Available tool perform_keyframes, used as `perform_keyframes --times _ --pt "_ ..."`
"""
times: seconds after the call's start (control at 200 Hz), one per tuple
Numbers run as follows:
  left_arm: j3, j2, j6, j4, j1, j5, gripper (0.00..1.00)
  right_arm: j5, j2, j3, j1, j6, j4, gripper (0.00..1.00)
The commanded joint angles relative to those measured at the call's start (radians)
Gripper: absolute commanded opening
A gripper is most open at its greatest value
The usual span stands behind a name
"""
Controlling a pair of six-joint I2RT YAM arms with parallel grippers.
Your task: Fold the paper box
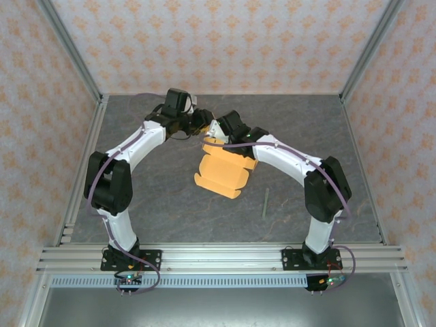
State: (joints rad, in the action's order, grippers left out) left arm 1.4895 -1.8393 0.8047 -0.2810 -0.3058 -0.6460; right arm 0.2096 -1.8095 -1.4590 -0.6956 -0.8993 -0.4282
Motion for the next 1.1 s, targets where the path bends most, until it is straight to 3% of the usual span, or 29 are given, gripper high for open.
perform_keyframes --times 0.0,0.205,0.505,0.716,0.881,0.996,1.096 --pt "-0.008 -0.012 0.026 0.007 -0.034 -0.042 0.36 0.007 -0.014 -0.05 -0.012 0.017 0.028 0.0" --pt "0.001 -0.033 0.089 0.061 -0.046 -0.092 0.36 0.034 -0.025 -0.057 -0.018 0.033 0.031 0.0" --pt "0.046 -0.028 0.086 0.021 -0.049 -0.067 0.35 0.053 -0.023 -0.046 -0.022 0.016 0.035 0.0" --pt "0.059 0.062 -0.146 -0.103 0.003 0.13 0.38 -0.061 0.023 -0.037 0.015 0.017 -0.016 0.0" --pt "-0.12 0.186 -0.386 0.003 0.017 0.243 0.4 -0.184 0.04 -0.061 0.049 0.047 -0.091 0.0" --pt "-0.281 0.28 -0.51 0.105 0.023 0.246 0.39 -0.248 0.017 -0.103 0.072 0.073 -0.159 0.0" --pt "-0.418 0.348 -0.586 0.226 0.023 0.1 0.41 -0.289 -0.011 -0.152 0.088 0.097 -0.222 0.0"
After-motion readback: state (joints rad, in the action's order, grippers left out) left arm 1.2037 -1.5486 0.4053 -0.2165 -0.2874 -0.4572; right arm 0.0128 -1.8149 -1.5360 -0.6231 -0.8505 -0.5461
